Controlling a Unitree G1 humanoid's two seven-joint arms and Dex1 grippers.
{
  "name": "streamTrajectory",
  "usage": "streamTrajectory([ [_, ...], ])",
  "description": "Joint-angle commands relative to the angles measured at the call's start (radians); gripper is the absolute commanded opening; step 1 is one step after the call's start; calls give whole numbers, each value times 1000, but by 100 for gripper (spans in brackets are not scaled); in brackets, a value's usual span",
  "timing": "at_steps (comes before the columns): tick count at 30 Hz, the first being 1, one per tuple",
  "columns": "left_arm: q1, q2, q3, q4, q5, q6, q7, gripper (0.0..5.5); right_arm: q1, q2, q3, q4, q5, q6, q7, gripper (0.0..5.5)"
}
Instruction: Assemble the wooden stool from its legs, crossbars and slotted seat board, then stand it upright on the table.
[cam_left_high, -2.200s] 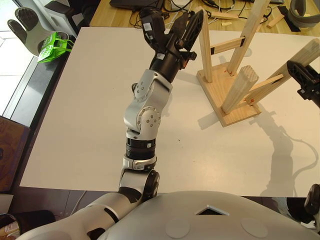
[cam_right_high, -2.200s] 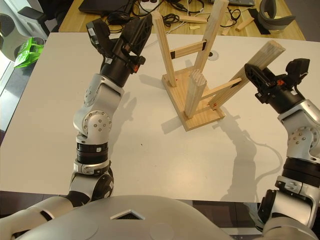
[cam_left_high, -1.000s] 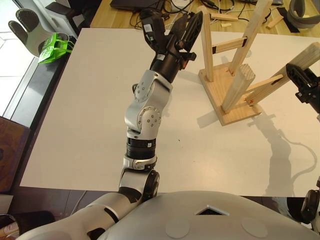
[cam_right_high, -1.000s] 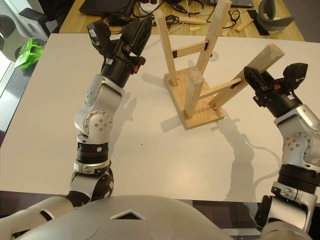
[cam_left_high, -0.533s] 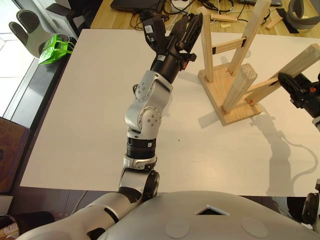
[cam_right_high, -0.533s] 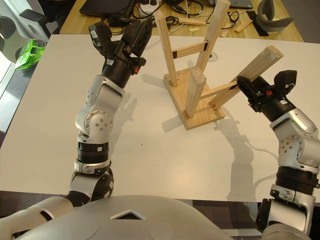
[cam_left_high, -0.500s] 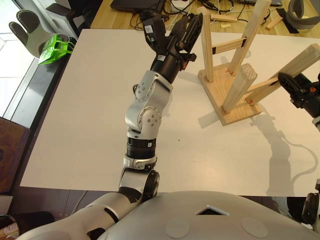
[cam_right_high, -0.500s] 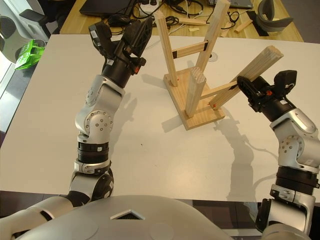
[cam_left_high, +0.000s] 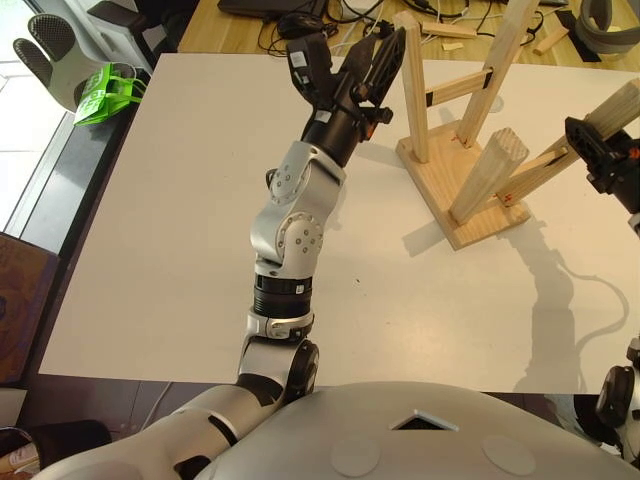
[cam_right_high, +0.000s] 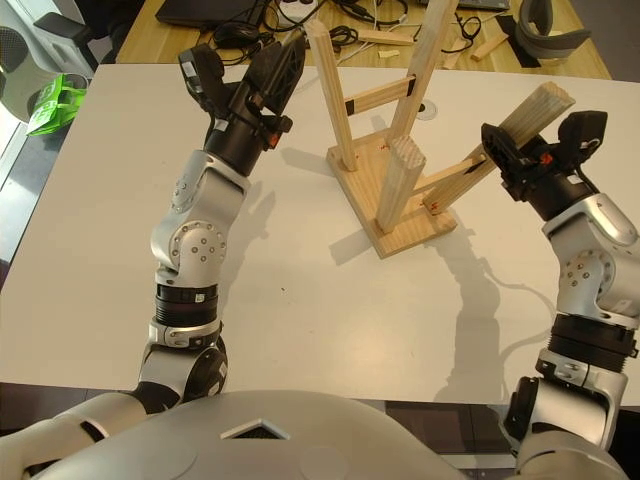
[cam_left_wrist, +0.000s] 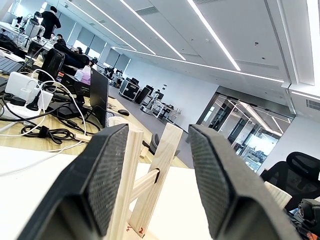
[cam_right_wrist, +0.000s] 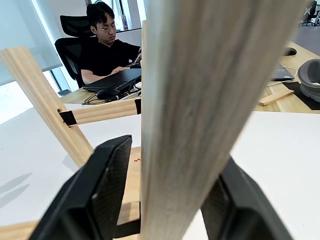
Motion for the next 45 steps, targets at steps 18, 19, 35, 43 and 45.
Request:
streamTrajectory([
  [18,10,-13,5,29,9,-27,-14,223,-341,-78,-76,-229,92,122,-133,191],
  [19,9,-14,5,33,11,-29,-16,223,-318,-74,-54,-263,100,147,-130,177],
  [35,-7,-12,12,52,16,-45,-20,223,29,-19,10,-317,261,614,-222,1],
  [43,-11,-6,15,67,20,-49,-30,223,-218,39,-166,-289,366,401,-240,1],
  [45,-15,-7,16,76,22,-54,-31,223,-348,25,-190,-201,310,325,-314,1],
])
